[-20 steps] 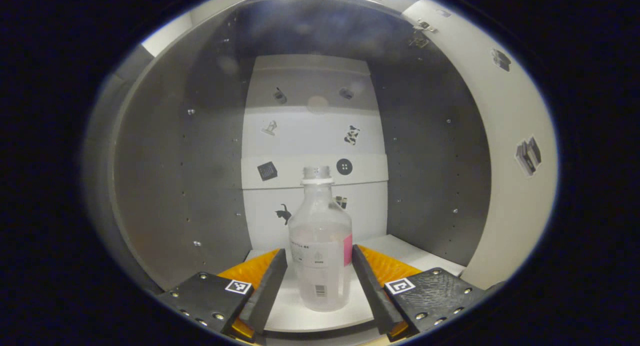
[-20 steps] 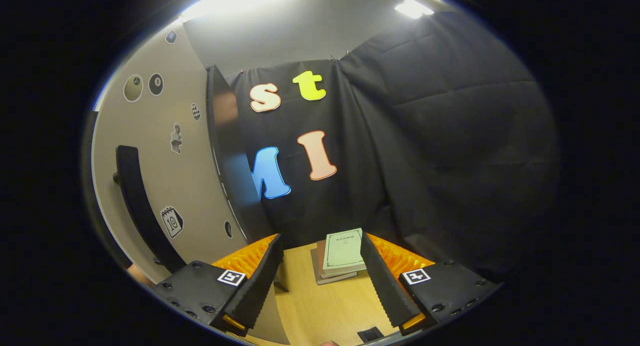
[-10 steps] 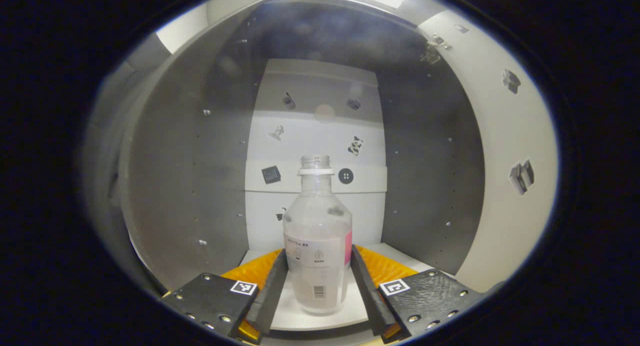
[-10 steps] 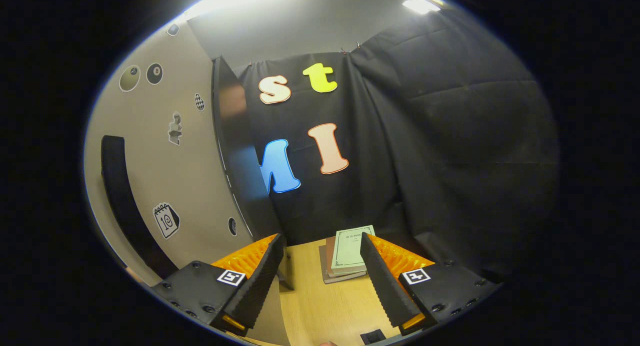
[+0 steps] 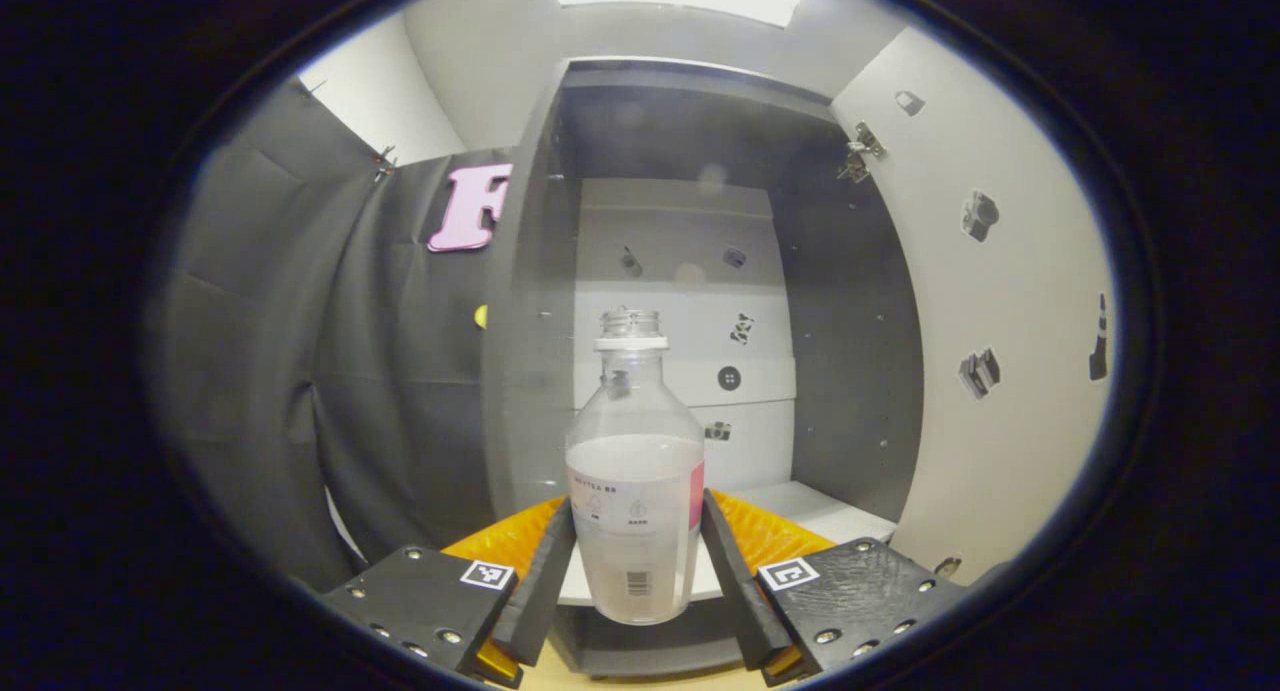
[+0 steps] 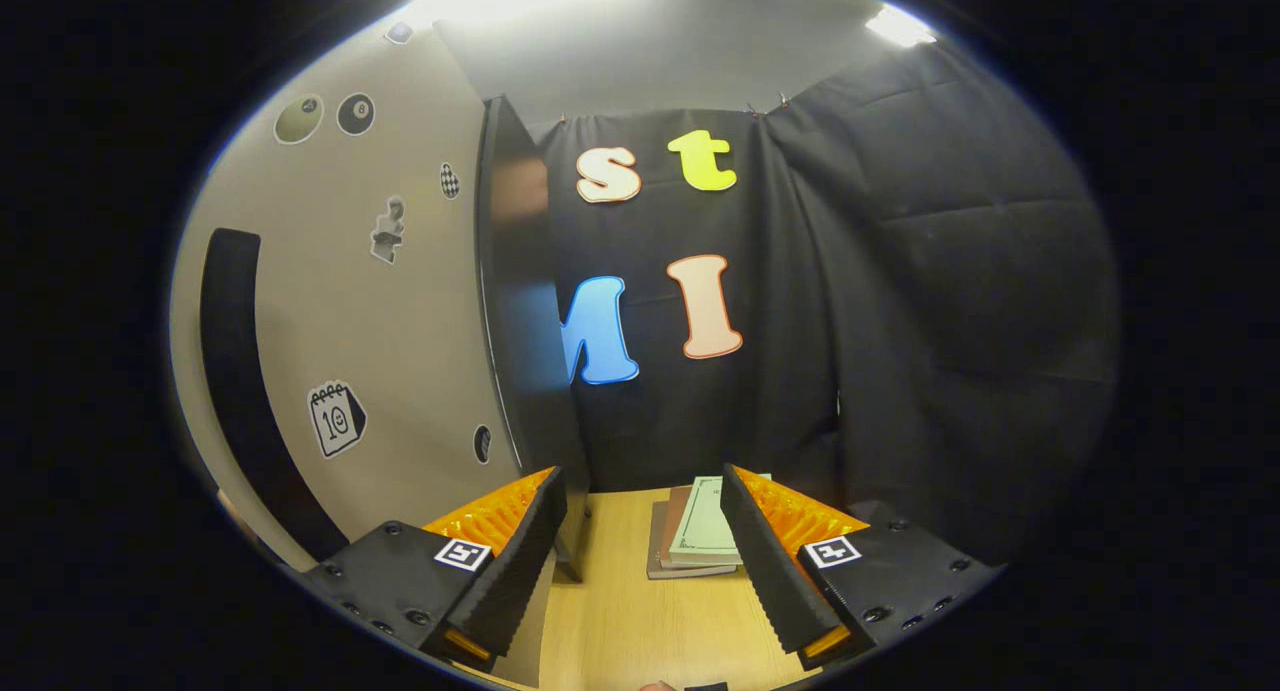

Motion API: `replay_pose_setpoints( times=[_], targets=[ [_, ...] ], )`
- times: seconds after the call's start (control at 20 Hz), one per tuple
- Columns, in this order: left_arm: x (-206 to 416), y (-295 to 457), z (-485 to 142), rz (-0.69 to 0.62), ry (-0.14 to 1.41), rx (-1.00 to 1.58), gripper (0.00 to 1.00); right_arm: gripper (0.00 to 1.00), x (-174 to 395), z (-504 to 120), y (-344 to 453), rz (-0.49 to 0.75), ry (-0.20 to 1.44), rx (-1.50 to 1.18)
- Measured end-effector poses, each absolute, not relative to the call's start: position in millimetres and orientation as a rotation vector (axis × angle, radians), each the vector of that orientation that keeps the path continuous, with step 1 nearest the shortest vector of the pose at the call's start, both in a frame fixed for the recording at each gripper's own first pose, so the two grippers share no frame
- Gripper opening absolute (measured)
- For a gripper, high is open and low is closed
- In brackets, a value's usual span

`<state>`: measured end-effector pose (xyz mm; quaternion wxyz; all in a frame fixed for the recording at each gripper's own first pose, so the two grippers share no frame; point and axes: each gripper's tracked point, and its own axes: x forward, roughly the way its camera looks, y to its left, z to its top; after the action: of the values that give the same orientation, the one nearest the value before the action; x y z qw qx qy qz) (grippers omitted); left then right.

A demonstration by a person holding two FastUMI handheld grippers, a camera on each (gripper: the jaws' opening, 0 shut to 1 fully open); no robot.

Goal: Open the cabinet door with the right hand, grasp the bottle in the cabinet with the left hand and place it on the coaster, then close the cabinet door with the right hand.

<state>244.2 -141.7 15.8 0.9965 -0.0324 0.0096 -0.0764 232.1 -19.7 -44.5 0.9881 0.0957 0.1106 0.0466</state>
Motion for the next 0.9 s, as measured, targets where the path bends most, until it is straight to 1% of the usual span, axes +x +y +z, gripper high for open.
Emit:
replay_pose_setpoints(
  times=[0.05,0.15,0.2,0.25,0.35,0.4,0.55,0.7,0.75,0.9],
  targets=[
    [233.7,-133.2,14.9,-0.139,0.020,-0.064,0.72,0.98,234.8,-45.6,-16.5,0.110,0.222,0.195],
    [213.9,-116.5,12.0,-0.108,0.015,-0.054,0.72,0.98,237.3,-47.0,-12.5,0.140,0.221,0.198],
    [203.4,-109.1,8.8,-0.092,0.015,-0.051,0.72,0.93,238.7,-47.8,-11.9,0.151,0.222,0.197],
    [192.7,-102.6,2.4,-0.079,0.022,-0.051,0.72,0.98,240.2,-49.1,-11.6,0.160,0.226,0.195],
    [173.7,-90.1,-13.1,-0.055,0.042,-0.052,0.72,0.98,243.4,-48.6,-11.6,0.169,0.226,0.190],
    [165.1,-83.9,-21.3,-0.041,0.050,-0.049,0.74,0.98,244.5,-47.4,-11.4,0.176,0.221,0.186],
    [137.9,-65.7,-50.3,-0.008,0.061,-0.040,0.72,0.98,247.5,-45.5,-13.3,0.176,0.204,0.172],
    [115.9,-52.1,-86.7,0.018,0.091,-0.037,0.76,0.98,247.8,-41.0,-16.0,0.174,0.196,0.188],
    [108.6,-47.2,-95.2,0.030,0.092,-0.042,0.72,0.98,247.2,-40.9,-17.6,0.174,0.197,0.192],
    [90.1,-37.2,-121.3,0.049,0.092,-0.081,0.72,0.98,243.3,-38.6,-24.7,0.168,0.195,0.199]
  ],
)
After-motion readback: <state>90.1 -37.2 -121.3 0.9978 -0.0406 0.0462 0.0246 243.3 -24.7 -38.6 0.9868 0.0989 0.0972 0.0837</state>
